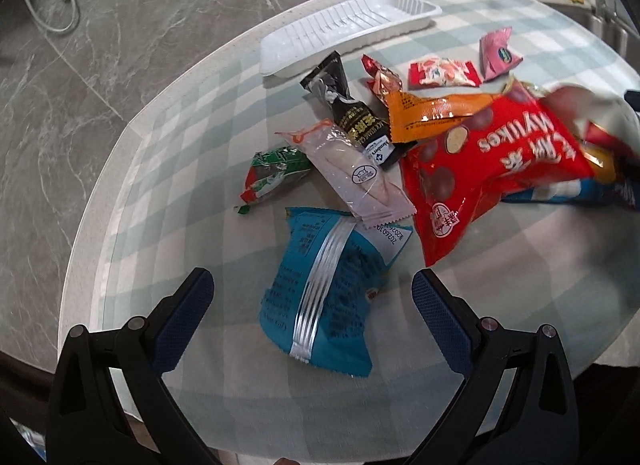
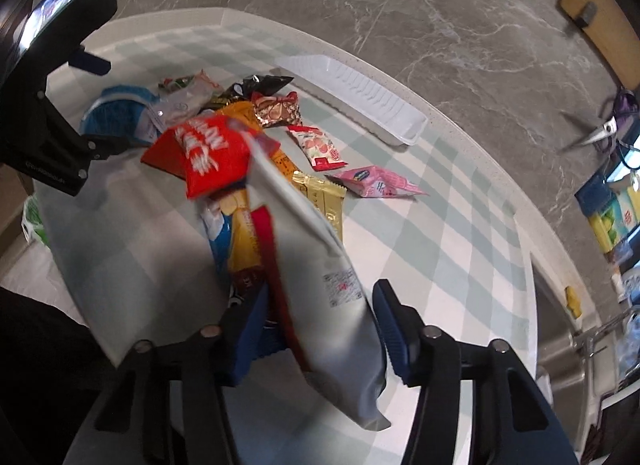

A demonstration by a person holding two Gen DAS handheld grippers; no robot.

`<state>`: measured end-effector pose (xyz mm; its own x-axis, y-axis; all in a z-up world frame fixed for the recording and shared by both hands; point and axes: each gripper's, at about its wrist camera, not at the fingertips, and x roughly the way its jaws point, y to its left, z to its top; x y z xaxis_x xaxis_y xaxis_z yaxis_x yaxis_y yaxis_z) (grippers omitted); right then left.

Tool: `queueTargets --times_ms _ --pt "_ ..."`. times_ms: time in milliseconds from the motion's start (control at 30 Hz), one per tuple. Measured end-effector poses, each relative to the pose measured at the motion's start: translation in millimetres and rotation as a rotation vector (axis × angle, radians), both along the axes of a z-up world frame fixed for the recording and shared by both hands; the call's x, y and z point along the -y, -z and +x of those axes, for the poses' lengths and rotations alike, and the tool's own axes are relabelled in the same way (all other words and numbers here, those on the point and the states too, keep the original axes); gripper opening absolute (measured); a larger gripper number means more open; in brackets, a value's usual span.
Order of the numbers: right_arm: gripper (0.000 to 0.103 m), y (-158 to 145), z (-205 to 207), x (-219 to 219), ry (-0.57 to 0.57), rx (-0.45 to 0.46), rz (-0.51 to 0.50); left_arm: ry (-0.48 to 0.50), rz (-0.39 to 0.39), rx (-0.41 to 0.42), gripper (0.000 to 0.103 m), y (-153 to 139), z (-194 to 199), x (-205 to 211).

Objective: Organize snacks
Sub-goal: 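Grasp the blue wafer bag with the left gripper while the right grasps the white-red bag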

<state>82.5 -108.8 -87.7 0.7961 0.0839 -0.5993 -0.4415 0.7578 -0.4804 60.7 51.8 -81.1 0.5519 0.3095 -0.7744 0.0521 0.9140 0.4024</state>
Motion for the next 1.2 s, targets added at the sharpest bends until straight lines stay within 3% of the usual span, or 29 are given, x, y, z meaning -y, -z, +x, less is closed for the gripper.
queueTargets --times_ms 300,600,767,933,1033,1100,1167,1200 --pt "0.049 12.9 16.5 -9.9 -0.022 0.014 -0.149 0.031 0.024 -0.028 0.101 17.1 19.5 1.9" --pt "0.049 9.0 37.5 -3.7 -0.008 -0.064 -0.07 0.047 -0.027 -0.029 0.102 19.3 31.4 -6.8" --pt "0.041 10.5 46.0 -0.1 0.0 -0.099 -0.045 0.019 -0.174 -0.045 0.102 21.2 33.9 -27.6" --pt "0.029 12.4 52.0 5.7 0.003 -0.156 0.018 -0.056 -0.433 -0.092 0.1 30.4 38.4 -61.0" --pt "0.029 12.2 54.2 8.7 0.006 -0.168 0.046 -0.017 -0.418 -0.088 0.091 28.3 39.0 -57.9" --pt "0.028 11.4 56.0 11.6 0.007 -0.182 0.068 0.004 -0.422 -0.086 0.075 25.8 39.3 -56.7" --pt "0.027 10.5 57.8 14.4 0.006 -0.195 0.089 0.025 -0.424 -0.089 0.045 22.6 43.0 -54.7" --pt "0.027 10.2 59.2 15.9 0.007 -0.207 0.103 0.024 -0.433 -0.097 0.044 21.6 46.5 -55.2"
